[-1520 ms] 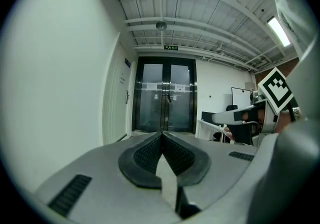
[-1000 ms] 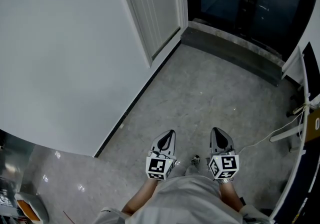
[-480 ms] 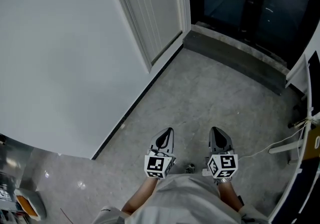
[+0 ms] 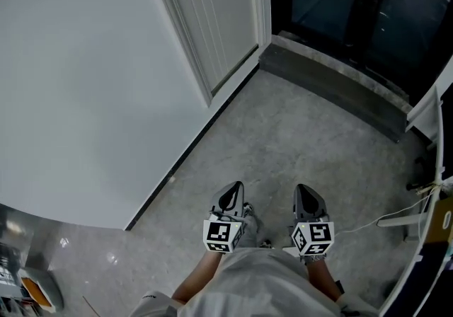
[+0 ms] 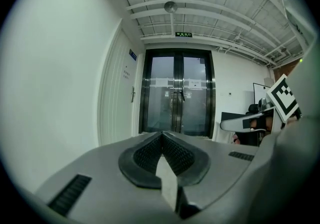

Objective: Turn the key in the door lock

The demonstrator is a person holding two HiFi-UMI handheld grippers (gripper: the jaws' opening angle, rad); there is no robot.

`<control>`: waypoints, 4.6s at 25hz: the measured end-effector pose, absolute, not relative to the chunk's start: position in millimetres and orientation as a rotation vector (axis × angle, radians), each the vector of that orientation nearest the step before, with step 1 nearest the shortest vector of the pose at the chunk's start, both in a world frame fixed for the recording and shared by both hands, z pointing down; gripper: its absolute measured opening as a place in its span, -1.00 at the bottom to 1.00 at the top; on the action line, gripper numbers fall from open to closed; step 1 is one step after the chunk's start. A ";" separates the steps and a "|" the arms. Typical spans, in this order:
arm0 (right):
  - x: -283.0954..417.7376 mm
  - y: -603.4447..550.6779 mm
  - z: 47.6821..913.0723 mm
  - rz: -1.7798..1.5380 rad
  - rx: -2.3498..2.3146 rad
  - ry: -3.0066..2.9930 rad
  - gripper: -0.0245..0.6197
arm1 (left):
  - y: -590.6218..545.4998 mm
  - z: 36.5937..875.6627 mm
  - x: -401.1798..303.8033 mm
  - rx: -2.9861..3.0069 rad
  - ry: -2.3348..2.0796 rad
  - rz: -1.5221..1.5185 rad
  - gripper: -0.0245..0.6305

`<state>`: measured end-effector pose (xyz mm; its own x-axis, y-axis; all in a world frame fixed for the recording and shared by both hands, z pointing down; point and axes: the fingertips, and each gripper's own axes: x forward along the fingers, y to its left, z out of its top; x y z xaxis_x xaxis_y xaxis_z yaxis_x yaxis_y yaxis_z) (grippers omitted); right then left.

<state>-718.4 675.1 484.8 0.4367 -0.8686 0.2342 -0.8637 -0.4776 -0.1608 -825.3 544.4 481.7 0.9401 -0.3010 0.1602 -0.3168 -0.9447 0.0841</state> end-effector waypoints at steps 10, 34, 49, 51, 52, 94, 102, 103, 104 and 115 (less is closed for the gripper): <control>-645.3 604.7 469.4 -0.401 -2.713 1.510 -0.95 | 462.9 466.9 -745.0 3.019 -0.387 0.190 -0.90; -549.8 475.8 478.1 -0.404 -2.716 1.476 -0.95 | 348.2 474.2 -625.1 3.072 -0.257 0.224 -0.90; -378.7 414.0 457.6 -0.370 -2.691 1.599 -0.95 | 289.6 449.5 -467.1 3.043 -0.404 0.132 -0.90; -357.2 408.8 455.1 -0.369 -2.683 1.613 -0.95 | 285.2 450.7 -450.6 3.031 -0.430 0.140 -0.90; -347.1 405.3 453.6 -0.364 -2.678 1.620 -0.95 | 281.6 453.0 -443.5 3.032 -0.444 0.149 -0.90; -18.9 230.0 448.1 -0.312 -2.765 1.492 -0.95 | 87.3 451.4 -104.6 3.062 -0.321 0.096 -0.90; 5.5 188.4 450.5 -0.308 -2.758 1.494 -0.95 | 52.3 454.0 -70.3 3.067 -0.287 0.113 -0.90; 7.9 185.7 451.4 -0.311 -2.755 1.495 -0.95 | 52.6 455.8 -67.3 3.070 -0.277 0.125 -0.90; 10.6 182.8 452.3 -0.315 -2.750 1.496 -0.95 | 52.4 458.1 -64.4 3.072 -0.269 0.142 -0.90; 76.1 134.1 462.1 -0.329 -2.673 1.622 -0.95 | 1.1 465.1 -30.6 3.046 -0.492 0.161 -0.90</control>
